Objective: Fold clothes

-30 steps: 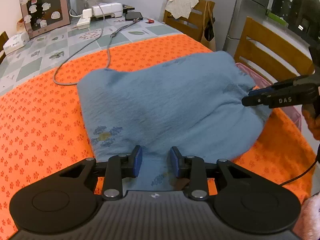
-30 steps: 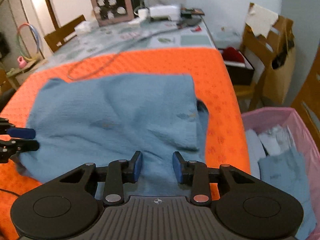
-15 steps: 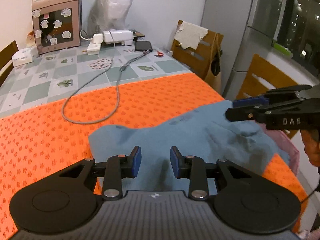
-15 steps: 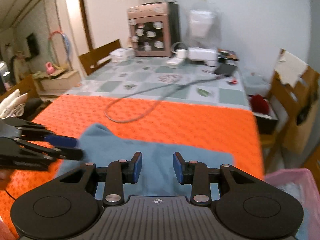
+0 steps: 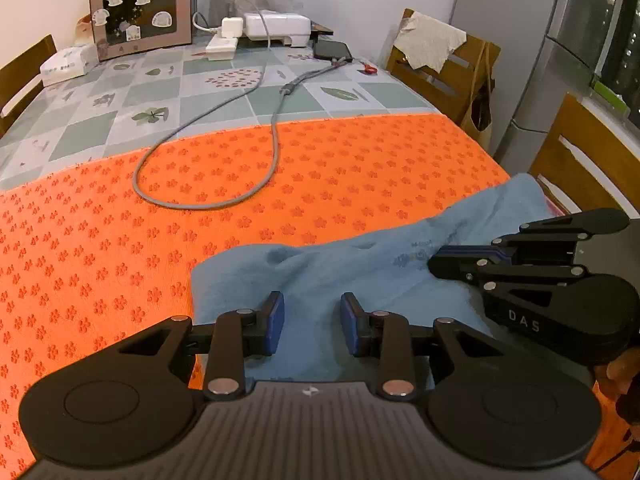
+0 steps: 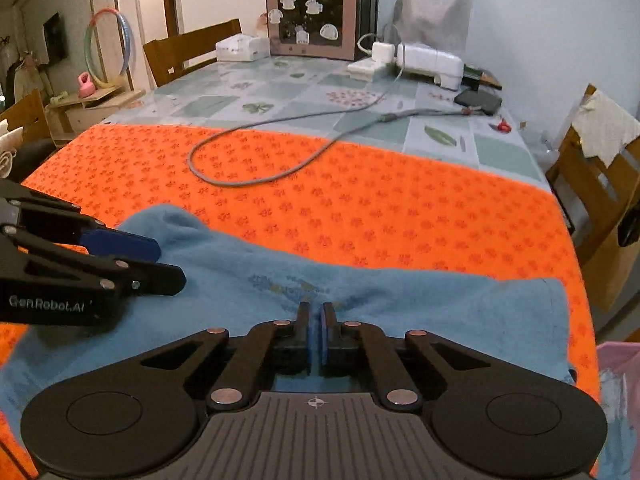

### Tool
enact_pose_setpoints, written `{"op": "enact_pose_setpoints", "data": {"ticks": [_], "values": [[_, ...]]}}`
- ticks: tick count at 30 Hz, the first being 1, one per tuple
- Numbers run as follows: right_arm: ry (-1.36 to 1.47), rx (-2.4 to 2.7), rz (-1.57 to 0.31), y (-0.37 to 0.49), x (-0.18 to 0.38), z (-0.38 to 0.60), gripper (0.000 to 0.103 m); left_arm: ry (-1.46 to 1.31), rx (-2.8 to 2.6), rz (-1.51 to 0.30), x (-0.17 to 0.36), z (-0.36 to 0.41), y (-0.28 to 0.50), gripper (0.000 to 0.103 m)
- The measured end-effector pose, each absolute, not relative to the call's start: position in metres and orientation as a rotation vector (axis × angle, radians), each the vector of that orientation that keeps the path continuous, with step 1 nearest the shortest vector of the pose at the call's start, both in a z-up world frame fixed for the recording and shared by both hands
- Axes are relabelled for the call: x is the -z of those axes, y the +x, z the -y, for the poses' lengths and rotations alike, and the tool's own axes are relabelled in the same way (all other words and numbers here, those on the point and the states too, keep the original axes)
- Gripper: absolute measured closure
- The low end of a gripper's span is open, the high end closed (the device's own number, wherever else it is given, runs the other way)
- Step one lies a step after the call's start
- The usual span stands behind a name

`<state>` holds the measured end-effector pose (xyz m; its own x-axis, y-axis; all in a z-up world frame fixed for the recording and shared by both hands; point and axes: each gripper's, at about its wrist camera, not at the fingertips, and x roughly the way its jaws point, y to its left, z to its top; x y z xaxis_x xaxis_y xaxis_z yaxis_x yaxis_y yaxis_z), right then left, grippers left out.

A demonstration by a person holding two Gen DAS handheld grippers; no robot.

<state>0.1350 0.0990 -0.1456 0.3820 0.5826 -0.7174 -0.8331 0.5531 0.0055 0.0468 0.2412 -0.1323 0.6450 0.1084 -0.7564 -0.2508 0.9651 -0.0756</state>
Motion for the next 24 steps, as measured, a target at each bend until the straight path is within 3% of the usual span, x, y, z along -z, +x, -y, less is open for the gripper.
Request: {"op": "enact_pose_setpoints", "data": {"ticks": [12,20,24], "values": [[-0.385,-0.961,-0.702,0.095,0.087,-0.075,0.096,-0.177,-0.205,-0.756,0.080,-0.248,-0.027,0.058],[-0.446,-0.921,-0.796,0.080,0.140,-0.077,0.100,-0.150,-0.229,-0.852,0.103,-0.268,-0.068,0.058],[-0.438,-0.919,-0.780,0.078,0.128,-0.075,0.100,-0.113,-0.209,-0.871,0.109,-0.270,-0.078,0.058]]}}
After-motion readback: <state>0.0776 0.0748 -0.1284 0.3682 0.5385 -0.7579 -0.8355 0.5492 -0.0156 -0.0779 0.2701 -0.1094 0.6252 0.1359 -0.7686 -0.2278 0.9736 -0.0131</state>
